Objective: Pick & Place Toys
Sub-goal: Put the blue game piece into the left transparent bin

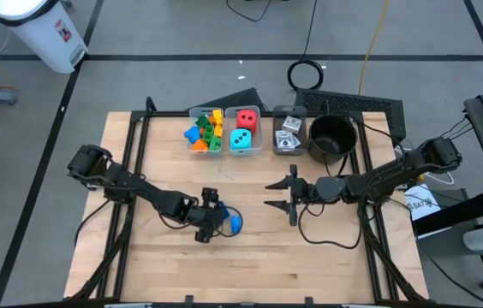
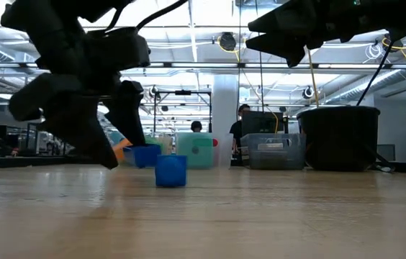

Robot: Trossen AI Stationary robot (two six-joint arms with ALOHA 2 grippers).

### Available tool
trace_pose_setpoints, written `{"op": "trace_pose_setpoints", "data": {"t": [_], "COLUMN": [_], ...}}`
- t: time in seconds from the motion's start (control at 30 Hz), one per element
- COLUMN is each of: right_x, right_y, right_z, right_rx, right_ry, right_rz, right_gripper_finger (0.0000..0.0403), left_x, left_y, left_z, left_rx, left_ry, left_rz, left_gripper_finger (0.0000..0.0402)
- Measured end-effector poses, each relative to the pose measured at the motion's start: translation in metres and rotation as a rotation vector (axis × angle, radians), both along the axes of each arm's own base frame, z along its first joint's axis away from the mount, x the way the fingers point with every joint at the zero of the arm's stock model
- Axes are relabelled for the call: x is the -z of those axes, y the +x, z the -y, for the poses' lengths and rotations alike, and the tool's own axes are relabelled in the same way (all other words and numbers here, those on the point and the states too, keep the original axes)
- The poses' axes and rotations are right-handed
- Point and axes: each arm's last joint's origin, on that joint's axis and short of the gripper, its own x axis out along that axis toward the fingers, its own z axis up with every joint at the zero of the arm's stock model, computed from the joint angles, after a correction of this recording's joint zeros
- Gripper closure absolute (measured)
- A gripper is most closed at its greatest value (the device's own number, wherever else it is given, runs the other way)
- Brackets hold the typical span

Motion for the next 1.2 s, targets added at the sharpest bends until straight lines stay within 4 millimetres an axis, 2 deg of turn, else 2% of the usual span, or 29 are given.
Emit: {"op": "trace_pose_setpoints", "data": {"t": [0.43,0.63,0.8,1.0,1.2], "right_x": [0.0,0.001,0.001,0.001,0.001], "right_y": [0.0,0.0,0.0,0.0,0.0], "right_z": [0.0,0.0,0.0,0.0,0.0], "right_rx": [0.0,0.0,0.0,0.0,0.0], "right_ry": [0.0,-0.001,0.0,-0.001,-0.001], "right_rz": [-0.003,-0.005,-0.004,-0.007,-0.006], "right_gripper_finger": [0.0209,0.0209,0.0209,0.0209,0.0209], "left_x": [-0.026,-0.056,-0.086,-0.119,-0.12], "left_y": [0.002,-0.003,-0.018,-0.036,-0.046], "left_z": [-0.01,-0.025,-0.052,-0.097,-0.147], "left_rx": [-0.122,-0.199,-0.294,-0.443,-0.602], "left_ry": [0.033,0.033,0.081,0.196,0.211], "left_rz": [0.117,0.211,0.275,0.359,0.321], "left_gripper_finger": [0.0011,0.0011,0.0011,0.0011,0.0011]}}
